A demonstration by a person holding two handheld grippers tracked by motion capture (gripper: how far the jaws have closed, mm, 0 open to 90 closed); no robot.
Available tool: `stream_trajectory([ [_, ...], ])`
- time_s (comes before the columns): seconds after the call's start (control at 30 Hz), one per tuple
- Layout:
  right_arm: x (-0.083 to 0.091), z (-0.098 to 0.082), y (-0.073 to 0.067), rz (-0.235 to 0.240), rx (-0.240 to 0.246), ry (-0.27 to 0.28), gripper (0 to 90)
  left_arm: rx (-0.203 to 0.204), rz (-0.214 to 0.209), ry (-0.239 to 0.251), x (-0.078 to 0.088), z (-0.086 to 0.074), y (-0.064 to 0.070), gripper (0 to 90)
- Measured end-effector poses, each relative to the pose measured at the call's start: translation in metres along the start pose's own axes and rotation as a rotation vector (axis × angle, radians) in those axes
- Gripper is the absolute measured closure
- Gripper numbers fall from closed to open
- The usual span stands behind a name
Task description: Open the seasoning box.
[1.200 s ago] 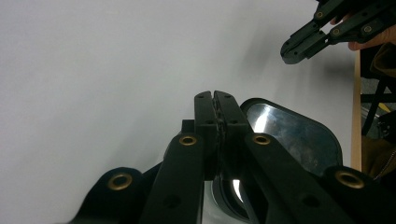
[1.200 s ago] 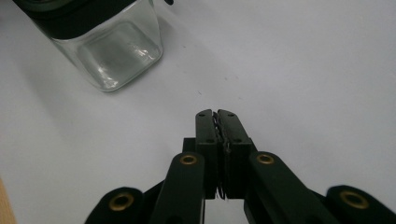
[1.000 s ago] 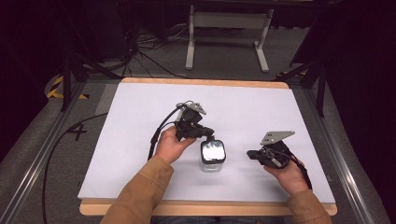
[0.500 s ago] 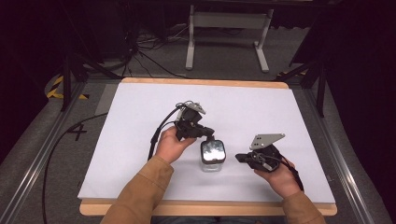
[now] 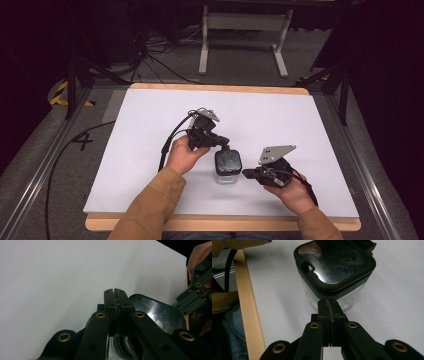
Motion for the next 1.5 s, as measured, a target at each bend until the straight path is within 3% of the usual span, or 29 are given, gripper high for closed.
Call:
stream_trajectory([
  [0.1, -0.001, 0.002, -0.001, 0.023, -0.010, 0.024, 89.5, 0.001, 0.001, 0.000, 0.000, 0.000, 0.000, 89.3],
  [0.27, -0.002, 0.004, -0.003, 0.019, -0.008, 0.043, 89.6, 0.000, 0.007, -0.001, 0.000, 0.000, 0.001, 89.2],
  [0.3, -0.002, 0.005, -0.003, 0.017, -0.007, 0.047, 89.6, -0.003, 0.019, 0.000, 0.000, 0.000, 0.001, 88.3],
  [0.37, -0.001, 0.005, -0.003, 0.016, -0.010, 0.053, 89.7, -0.025, 0.089, 0.010, 0.004, 0.001, 0.002, 84.4],
  [0.4, -0.001, 0.005, -0.003, 0.013, -0.010, 0.057, 89.7, -0.025, 0.089, 0.010, 0.004, 0.001, 0.002, 84.5],
  [0.47, -0.001, 0.006, -0.002, 0.017, -0.013, 0.066, 89.7, -0.038, 0.111, 0.056, 0.018, 0.004, 0.005, 85.2],
  [0.67, 0.002, 0.010, -0.001, 0.010, -0.006, 0.103, 89.8, -0.031, 0.103, 0.119, 0.047, 0.003, 0.019, 86.8],
  [0.8, 0.004, 0.014, 0.001, -0.015, -0.016, 0.141, 89.8, -0.066, 0.115, 0.099, 0.063, -0.001, 0.032, 89.0],
  [1.03, 0.007, 0.023, 0.004, -0.023, -0.028, 0.187, 89.9, -0.077, 0.110, 0.094, 0.085, -0.020, 0.058, 89.3],
  [1.33, 0.007, 0.034, 0.010, -0.013, 0.004, 0.217, 89.9, -0.088, 0.103, 0.051, 0.081, -0.033, 0.072, 89.1],
  [1.5, 0.006, 0.039, 0.012, -0.010, 0.017, 0.232, 89.9, -0.091, 0.088, 0.035, 0.070, -0.039, 0.071, 86.2],
])
Point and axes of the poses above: each handheld gripper's, and its own axes: x roughly backward along the jaws, z roughly out of its top, y roughly to its right, the point moved 3 cm from there along -x, roughly forward along the jaws, and after that the axes turned 2 degrees about z, right-handed, at the moved point
